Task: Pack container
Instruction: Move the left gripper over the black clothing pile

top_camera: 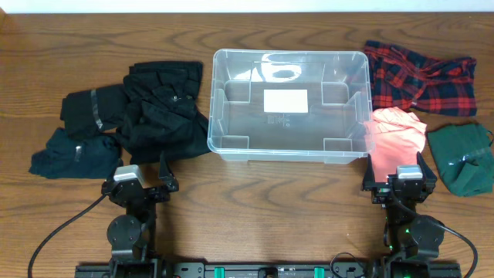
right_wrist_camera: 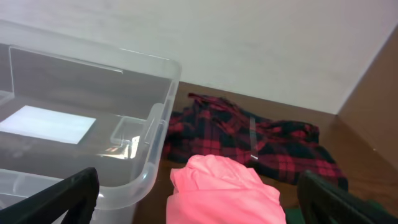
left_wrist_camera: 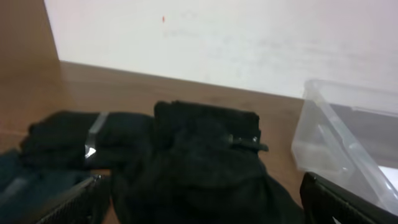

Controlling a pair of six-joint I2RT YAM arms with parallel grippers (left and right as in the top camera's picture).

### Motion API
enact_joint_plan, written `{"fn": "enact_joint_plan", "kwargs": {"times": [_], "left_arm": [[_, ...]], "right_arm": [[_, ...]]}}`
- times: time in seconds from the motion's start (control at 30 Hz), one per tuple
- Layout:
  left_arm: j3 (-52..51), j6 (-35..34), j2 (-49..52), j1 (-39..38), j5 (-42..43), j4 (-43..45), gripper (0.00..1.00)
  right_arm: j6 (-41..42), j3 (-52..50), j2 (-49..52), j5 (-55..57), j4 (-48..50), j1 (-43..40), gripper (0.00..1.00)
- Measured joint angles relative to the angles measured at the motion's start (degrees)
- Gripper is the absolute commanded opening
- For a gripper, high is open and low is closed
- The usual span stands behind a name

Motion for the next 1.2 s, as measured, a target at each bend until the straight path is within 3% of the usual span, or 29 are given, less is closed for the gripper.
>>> {"fn": "enact_joint_plan", "kwargs": {"times": [0.17, 0.23, 0.4, 0.67, 0.83, 1.0, 1.2], "left_arm": [[-0.50, 2.47, 0.22, 0.00, 0.42, 10.14, 0.98], [0.92, 3.21, 0.48, 0.00, 0.44, 9.68, 0.98], [16.57, 7.82, 9.11, 0.22, 0.04, -1.60, 0.98], [58.34, 14.58, 43.89, 1.49, 2.08, -28.83, 0.98], [78.93, 16.06, 67.41, 1.49, 5.03, -47.65, 0.98], [86.38, 16.26, 83.58, 1.53, 6.19, -52.43, 0.98], [86.42, 16.28, 90.62, 1.53, 6.19, -53.42, 0.98]], "right_arm": [[0.00, 0.00, 0.00, 0.00, 0.00, 0.00, 0.99], [0.00, 0.00, 0.00, 0.00, 0.00, 0.00, 0.99], [0.00, 0.00, 0.00, 0.02, 0.00, 0.00, 0.99], [0.00, -0.02, 0.00, 0.28, -0.04, 0.00, 0.99], [-0.02, -0.02, 0.02, 0.39, -0.04, 0.00, 0.99], [-0.02, -0.02, 0.00, 0.39, -0.02, 0.00, 0.99], [0.00, -0.02, 0.00, 0.39, -0.02, 0.00, 0.99]]}}
